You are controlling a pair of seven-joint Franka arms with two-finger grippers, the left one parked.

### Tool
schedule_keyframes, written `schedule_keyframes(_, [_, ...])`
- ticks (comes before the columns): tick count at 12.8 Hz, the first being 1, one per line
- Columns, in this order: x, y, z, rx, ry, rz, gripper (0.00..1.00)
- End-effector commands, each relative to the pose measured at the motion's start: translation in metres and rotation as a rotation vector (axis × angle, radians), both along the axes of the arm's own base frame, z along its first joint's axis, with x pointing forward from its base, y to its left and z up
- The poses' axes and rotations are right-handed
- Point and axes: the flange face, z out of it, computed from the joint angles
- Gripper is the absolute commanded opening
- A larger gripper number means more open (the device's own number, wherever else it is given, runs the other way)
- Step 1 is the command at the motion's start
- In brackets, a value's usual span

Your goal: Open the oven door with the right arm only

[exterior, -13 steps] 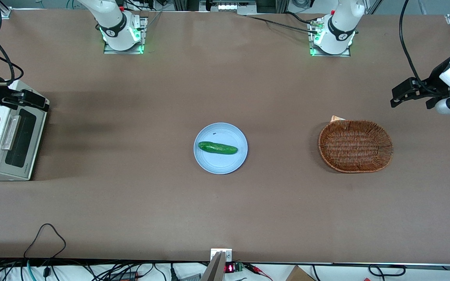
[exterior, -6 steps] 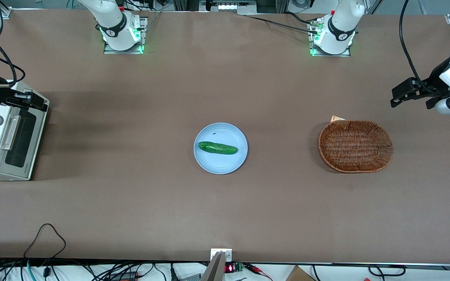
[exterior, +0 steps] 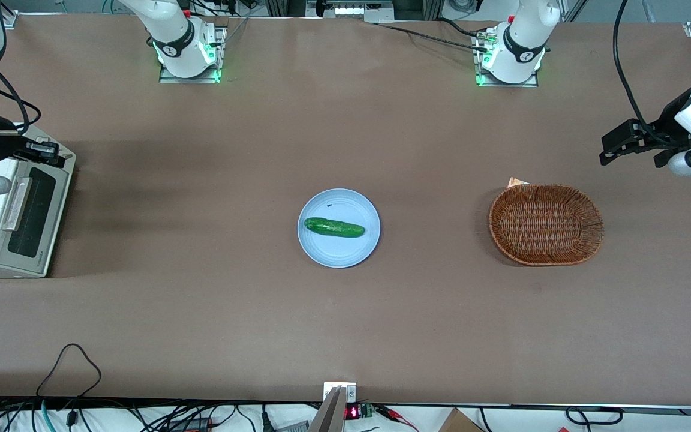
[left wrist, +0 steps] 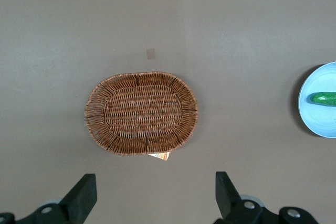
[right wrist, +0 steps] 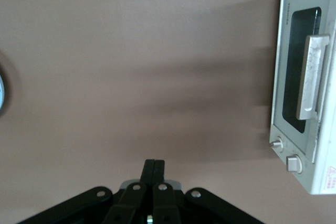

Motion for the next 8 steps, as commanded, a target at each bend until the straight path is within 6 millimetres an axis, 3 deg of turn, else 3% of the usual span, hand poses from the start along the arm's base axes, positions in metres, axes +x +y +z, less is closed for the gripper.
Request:
schedule_keyframes(1, [-0.006,-0.008,-0.003,-0.114,0.057,0.012,0.02])
schedule_keyframes(5, [-0.001,-0.025,-0.04,-0.394,0.165,0.081,0.02])
schedule_keyframes(7, [0.012,-0.012,-0.066,-0.647,0.192,0.196,0.01])
schedule_keyframes(8, [0.02,-0.016,-0.073,-0.721,0.162,0.175,0.01])
